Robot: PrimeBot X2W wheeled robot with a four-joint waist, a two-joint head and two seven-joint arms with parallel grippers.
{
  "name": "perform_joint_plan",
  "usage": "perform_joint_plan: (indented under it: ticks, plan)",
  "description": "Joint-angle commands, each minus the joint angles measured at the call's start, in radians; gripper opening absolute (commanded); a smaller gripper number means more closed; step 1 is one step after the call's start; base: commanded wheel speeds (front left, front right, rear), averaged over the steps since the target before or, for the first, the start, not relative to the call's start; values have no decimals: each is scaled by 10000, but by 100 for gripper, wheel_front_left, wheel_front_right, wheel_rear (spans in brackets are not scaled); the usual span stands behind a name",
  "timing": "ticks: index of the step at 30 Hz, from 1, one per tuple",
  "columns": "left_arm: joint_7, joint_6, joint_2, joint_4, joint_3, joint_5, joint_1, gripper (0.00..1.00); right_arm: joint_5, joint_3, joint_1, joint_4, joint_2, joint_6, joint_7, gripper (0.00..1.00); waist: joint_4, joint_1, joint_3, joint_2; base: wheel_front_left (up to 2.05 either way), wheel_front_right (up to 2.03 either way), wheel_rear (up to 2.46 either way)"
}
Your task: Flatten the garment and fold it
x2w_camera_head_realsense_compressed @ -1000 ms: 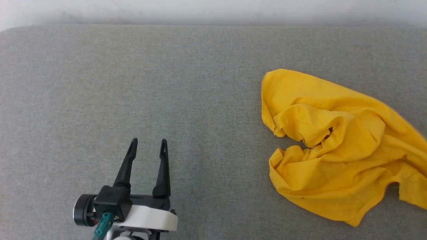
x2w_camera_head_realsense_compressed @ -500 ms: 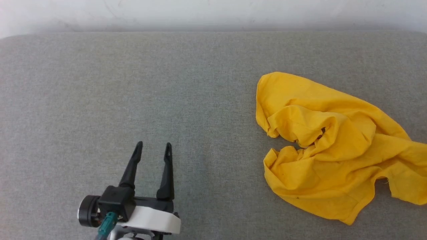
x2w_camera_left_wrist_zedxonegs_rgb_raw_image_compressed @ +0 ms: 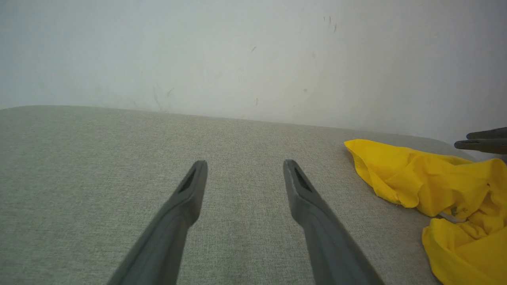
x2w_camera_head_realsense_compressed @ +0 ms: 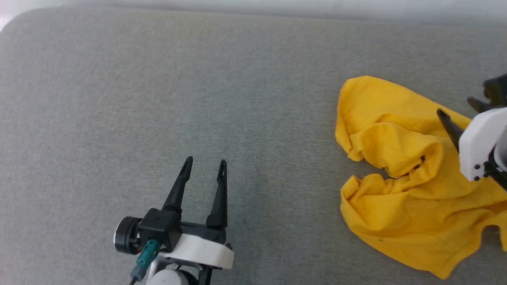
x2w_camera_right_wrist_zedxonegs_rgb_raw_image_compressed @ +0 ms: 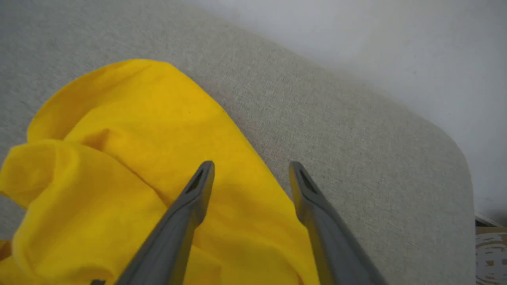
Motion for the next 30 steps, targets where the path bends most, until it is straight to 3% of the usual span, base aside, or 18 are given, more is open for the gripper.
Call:
perform_joint_plan:
  ticks: [1,8,9,11,12,21,25,26,27,28,30]
  plan:
    - [-62,-41,-59,50,-28,39,-173,100,44,195,-187,209,-117,-19,155,100,490,-1,473,0,0,0,0]
    - [-125,-139,-394,310,-162,86,-512,100,889,2067,-1038,1898,-1064,-19,1384,100,1035,-1,894,0,0,0,0]
    - [-130,-154,-430,346,-167,88,-531,100,1039,2263,-1088,1968,-1191,-19,1484,83,1078,-1,905,0,0,0,0]
    - [-137,-187,-491,410,-165,92,-563,100,1189,2567,-1280,1885,-1452,-19,1361,13,1150,-1,924,0,0,0,0]
    - [-139,-198,-523,417,-149,102,-587,100,1240,2663,-1426,1781,-1565,-19,1161,0,1185,-1,929,0,0,0,0]
    - [-143,-391,-849,292,-125,220,-756,100,1072,2466,-4093,937,-2210,-19,-456,0,1796,-1,1344,0,0,0,0]
    - [-144,-393,-958,232,-161,261,-796,100,1129,2317,-5139,962,-2147,-19,-262,0,2097,-1,1656,0,0,0,0]
    - [-144,-377,-977,192,-151,261,-780,100,1224,2379,-5250,925,-2153,-19,-129,20,2128,-1,1713,0,0,0,0]
    - [-144,-353,-992,145,-127,269,-753,100,1307,2421,-5339,844,-2178,-19,-114,69,2139,-1,1770,0,0,0,0]
    - [-144,-337,-1004,112,-103,275,-720,100,1357,2397,-5366,826,-2200,-19,-166,100,2139,-1,1803,0,0,0,0]
    - [-144,-330,-1020,106,-56,303,-659,100,1446,2374,-5202,898,-2239,-19,-246,100,2107,-1,1842,0,0,0,0]
